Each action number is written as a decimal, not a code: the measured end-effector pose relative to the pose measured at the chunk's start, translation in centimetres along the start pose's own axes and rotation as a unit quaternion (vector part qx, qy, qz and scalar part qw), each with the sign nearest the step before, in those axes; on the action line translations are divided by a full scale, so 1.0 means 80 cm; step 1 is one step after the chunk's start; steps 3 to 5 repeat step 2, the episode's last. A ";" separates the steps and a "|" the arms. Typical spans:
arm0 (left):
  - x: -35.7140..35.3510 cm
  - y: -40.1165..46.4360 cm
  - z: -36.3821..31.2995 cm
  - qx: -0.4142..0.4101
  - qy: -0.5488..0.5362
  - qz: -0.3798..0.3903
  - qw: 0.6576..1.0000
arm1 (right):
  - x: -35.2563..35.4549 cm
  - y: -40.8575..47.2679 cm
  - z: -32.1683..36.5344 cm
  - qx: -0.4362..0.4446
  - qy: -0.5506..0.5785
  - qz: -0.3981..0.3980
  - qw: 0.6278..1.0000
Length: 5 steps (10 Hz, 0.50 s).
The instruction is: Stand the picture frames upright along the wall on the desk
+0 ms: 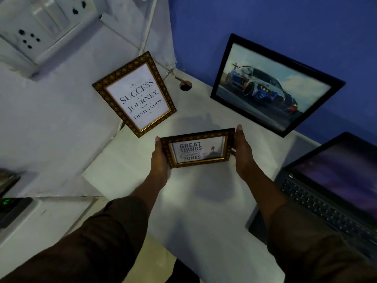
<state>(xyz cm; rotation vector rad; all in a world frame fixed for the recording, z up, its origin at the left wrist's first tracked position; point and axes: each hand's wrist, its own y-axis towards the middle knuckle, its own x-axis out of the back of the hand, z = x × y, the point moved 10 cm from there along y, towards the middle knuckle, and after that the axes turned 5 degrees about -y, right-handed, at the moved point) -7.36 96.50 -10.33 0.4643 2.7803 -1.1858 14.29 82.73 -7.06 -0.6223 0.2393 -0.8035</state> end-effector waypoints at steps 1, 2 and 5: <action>0.004 -0.021 -0.009 -0.040 0.003 -0.010 0.999 | 0.012 -0.021 0.014 0.044 -0.022 -0.008 0.999; 0.012 -0.055 -0.014 -0.055 0.013 -0.016 0.998 | 0.027 -0.037 0.007 0.064 -0.029 -0.016 0.997; 0.012 -0.055 -0.014 -0.055 0.013 -0.016 0.998 | 0.027 -0.037 0.007 0.064 -0.029 -0.016 0.997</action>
